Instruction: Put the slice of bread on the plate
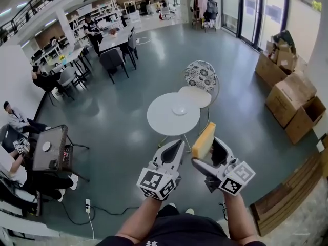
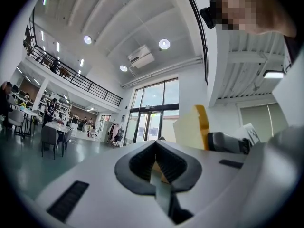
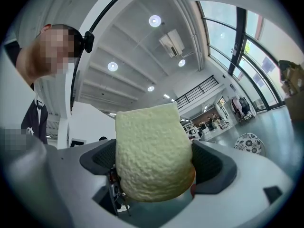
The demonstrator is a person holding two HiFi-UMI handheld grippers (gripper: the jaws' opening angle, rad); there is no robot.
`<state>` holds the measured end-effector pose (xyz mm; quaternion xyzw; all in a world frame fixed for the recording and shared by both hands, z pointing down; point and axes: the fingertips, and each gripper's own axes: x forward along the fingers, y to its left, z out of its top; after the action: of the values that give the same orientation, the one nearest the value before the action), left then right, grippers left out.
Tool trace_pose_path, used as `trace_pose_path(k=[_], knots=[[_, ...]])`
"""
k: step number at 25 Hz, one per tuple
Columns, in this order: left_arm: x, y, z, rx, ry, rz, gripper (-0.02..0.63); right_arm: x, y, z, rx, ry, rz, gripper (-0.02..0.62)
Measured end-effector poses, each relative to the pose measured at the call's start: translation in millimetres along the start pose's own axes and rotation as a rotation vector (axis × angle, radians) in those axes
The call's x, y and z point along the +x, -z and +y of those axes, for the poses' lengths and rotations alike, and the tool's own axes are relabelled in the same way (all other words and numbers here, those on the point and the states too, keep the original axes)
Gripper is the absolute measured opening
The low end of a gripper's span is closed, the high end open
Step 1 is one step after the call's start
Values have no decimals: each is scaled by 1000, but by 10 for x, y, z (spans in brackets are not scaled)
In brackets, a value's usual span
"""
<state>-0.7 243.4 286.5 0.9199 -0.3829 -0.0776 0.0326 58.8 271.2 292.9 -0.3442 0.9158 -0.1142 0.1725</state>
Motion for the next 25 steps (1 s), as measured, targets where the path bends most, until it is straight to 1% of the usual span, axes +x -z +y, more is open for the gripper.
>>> trace_pose_path(k=[5,10,17,25], knots=[[130,38,130,-8,-11,4,8,77,1,-181,11,8,4,502],[380,108,378,-19,-10,13,8,281,9,-465,22,21,8,502],[873,121,944,-21,13,15,8,788,-13,-961,14,51,13,502],[1390,139,1638,-27,59,24,8,1465,-7,-1508,24,92,-2,502]])
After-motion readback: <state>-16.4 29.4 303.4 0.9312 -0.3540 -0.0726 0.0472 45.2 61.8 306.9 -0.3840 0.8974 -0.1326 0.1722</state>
